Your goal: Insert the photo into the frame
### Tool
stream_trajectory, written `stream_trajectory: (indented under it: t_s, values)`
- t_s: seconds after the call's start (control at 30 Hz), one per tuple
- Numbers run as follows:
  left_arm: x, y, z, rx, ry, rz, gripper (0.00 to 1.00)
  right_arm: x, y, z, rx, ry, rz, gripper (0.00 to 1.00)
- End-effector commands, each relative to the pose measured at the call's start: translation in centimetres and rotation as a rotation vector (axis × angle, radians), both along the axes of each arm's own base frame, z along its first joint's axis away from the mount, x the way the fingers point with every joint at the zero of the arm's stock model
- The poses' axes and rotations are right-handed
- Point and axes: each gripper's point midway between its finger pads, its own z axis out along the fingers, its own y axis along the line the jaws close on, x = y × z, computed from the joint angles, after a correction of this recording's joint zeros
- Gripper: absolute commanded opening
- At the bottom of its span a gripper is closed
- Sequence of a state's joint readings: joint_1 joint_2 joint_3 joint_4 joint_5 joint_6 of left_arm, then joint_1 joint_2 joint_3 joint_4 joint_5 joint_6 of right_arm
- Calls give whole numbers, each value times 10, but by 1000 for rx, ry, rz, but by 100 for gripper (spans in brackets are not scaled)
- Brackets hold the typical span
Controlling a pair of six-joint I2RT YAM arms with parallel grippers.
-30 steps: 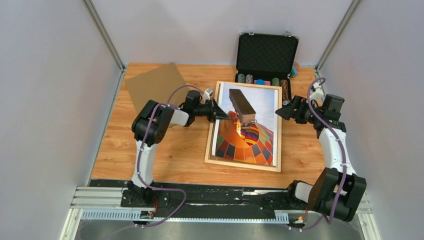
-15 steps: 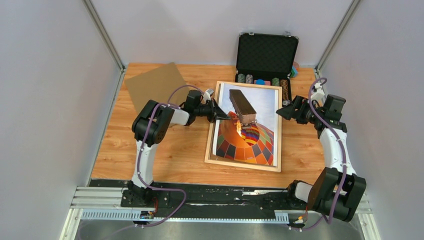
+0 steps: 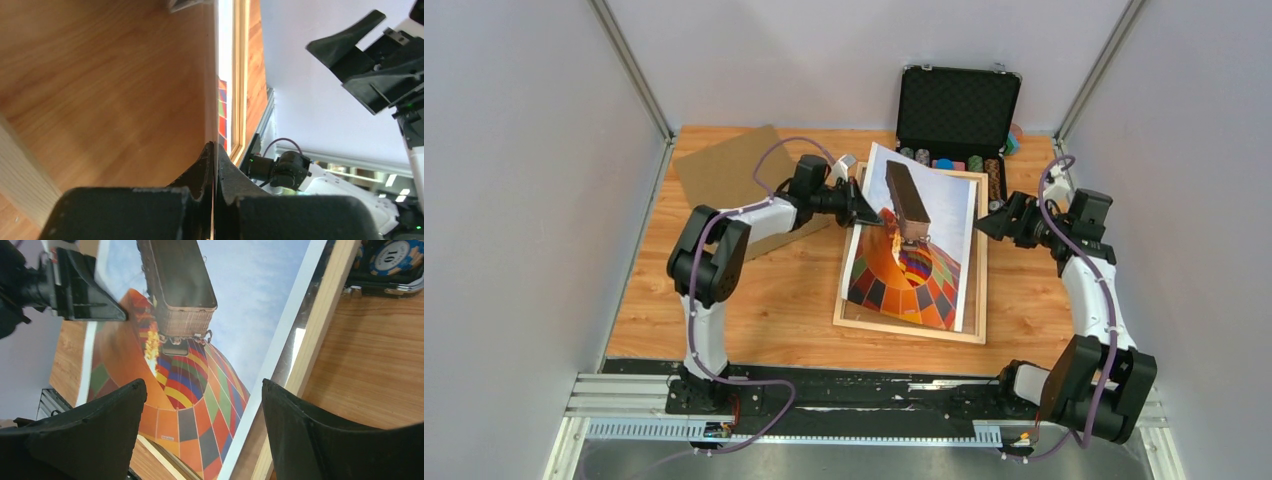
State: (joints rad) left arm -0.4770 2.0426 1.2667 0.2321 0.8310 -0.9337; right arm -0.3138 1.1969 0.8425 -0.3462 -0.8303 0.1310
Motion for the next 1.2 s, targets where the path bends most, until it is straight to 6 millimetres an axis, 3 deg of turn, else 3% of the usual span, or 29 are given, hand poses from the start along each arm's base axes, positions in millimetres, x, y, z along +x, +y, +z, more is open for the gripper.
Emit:
stream_trajectory:
  t_s: [0.0,0.03,0.07,0.1,0.13,0.17,0.2,0.23,0.27,0.3,0.33,0.37,0.4,0.43,0.5,0.53,0.73,0.9,1.03,1.07,1.17]
  values:
    - [1,14,74,70,-211,-26,0,12,17,28,-10,-78,50,84]
    - [4,17,91,78,-262,-21,0,15,23,31,-12,-79,63,84]
    - [2,23,88,126,-236,-5,0,19,29,35,-16,-82,72,84]
    - [4,25,106,133,-290,-1,0,22,36,41,-17,-90,86,84]
    - [3,31,105,182,-270,16,0,26,44,49,-19,-102,103,84]
    - [7,33,126,188,-325,24,0,30,53,56,-18,-112,118,84]
    - [5,40,125,237,-305,39,0,34,60,64,-18,-123,129,84]
    - [9,42,145,245,-358,45,0,37,68,72,-17,-133,140,84]
    - [8,49,145,297,-357,55,0,41,75,80,-8,-142,152,83]
    - [12,51,168,297,-407,69,0,46,82,86,4,-143,165,83]
    - [11,59,168,346,-419,73,0,50,89,96,16,-153,175,83]
    - [15,61,189,349,-470,89,0,53,97,104,30,-159,192,83]
    - [15,69,188,400,-486,87,0,56,109,117,41,-180,217,82]
    - [19,72,210,402,-543,104,0,58,117,126,56,-187,232,82]
    - [17,85,226,475,-594,101,0,63,132,140,78,-205,259,82]
    - [25,92,244,508,-670,123,0,65,140,147,91,-210,270,82]
    - [38,141,281,777,-859,173,0,75,164,166,209,-174,323,82]
    - [46,169,267,998,-909,142,0,76,172,158,283,-129,342,82]
    - [50,168,223,1096,-855,67,0,69,173,148,304,-114,350,82]
    - [55,165,221,1093,-864,78,0,66,172,145,303,-115,351,82]
    - [50,151,184,1077,-808,30,0,55,171,137,307,-121,353,83]
